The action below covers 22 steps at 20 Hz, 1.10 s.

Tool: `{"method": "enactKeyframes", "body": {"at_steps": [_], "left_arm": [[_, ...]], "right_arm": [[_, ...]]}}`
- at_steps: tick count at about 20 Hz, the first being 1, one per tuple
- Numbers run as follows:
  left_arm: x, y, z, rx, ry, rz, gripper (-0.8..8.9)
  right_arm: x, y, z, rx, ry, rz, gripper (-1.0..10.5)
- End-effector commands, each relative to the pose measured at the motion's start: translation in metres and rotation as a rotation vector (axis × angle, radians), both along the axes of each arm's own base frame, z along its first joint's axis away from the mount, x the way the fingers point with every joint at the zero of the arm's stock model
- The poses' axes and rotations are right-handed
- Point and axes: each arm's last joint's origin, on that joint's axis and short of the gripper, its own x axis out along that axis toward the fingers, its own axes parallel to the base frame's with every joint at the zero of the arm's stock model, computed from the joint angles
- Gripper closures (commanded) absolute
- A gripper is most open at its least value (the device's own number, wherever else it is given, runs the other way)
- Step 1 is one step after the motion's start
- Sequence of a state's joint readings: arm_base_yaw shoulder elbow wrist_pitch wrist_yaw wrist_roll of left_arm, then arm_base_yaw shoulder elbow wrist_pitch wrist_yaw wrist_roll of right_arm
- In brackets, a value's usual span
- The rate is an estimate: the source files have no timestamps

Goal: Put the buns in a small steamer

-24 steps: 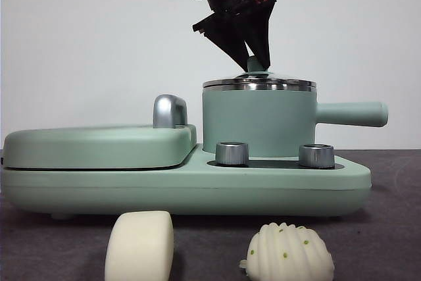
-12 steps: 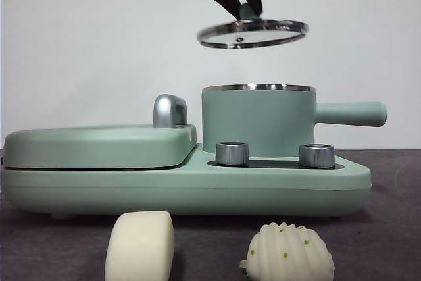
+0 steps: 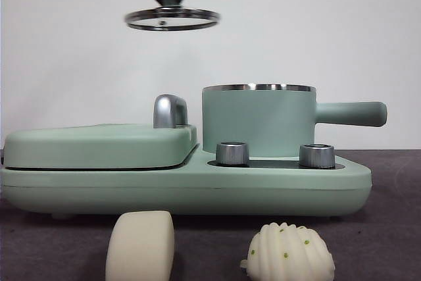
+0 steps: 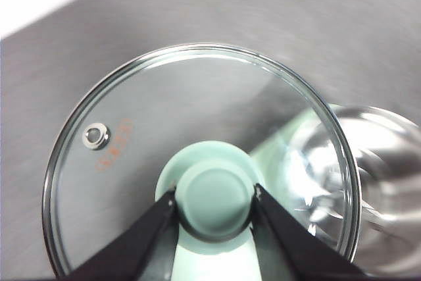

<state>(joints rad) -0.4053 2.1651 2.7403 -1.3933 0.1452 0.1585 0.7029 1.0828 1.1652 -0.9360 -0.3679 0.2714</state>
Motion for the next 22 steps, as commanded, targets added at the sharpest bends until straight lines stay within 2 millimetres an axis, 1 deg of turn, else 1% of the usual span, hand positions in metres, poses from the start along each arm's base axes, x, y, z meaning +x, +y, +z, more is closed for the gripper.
{"method": "enactKeyframes", "body": {"at_steps": [1, 4, 6, 8, 10, 14, 18, 20, 21, 22], "left_arm": [[0.001, 0.011, 0.01, -0.033, -0.041, 0.04, 7.29], [0.007, 0.024, 0.01, -0.034, -0.046, 0.077, 7.3], [0.01, 0.032, 0.01, -0.034, -0.046, 0.096, 7.3], [0.012, 0.038, 0.01, -0.033, -0.045, 0.111, 7.3], [0.013, 0.041, 0.01, -0.033, -0.046, 0.122, 7.3], [0.014, 0.044, 0.01, -0.033, -0.044, 0.128, 7.3], [0.014, 0.044, 0.01, -0.038, -0.043, 0.134, 7.3], [0.014, 0.044, 0.01, -0.041, -0.042, 0.136, 7.3], [0.014, 0.044, 0.01, -0.041, -0.042, 0.136, 7.3], [0.014, 0.045, 0.01, -0.041, -0.042, 0.138, 7.3]], "right_arm": [[0.004, 0.037, -0.013, -0.064, 0.036, 0.019, 4.6], [0.006, 0.086, -0.046, -0.156, 0.08, 0.073, 4.6], [0.006, 0.11, -0.069, -0.209, 0.144, 0.088, 4.6], [0.005, 0.128, -0.093, -0.275, 0.186, 0.102, 4.6], [0.004, 0.14, -0.111, -0.323, 0.208, 0.103, 4.6], [0.005, 0.158, -0.135, -0.358, 0.2, 0.109, 4.6], [0.009, 0.165, -0.154, -0.416, 0.177, 0.082, 4.8], [0.01, 0.166, -0.16, -0.434, 0.18, 0.081, 6.4], [0.011, 0.167, -0.161, -0.436, 0.179, 0.079, 6.9], [0.011, 0.168, -0.162, -0.433, 0.178, 0.08, 7.2]]}}
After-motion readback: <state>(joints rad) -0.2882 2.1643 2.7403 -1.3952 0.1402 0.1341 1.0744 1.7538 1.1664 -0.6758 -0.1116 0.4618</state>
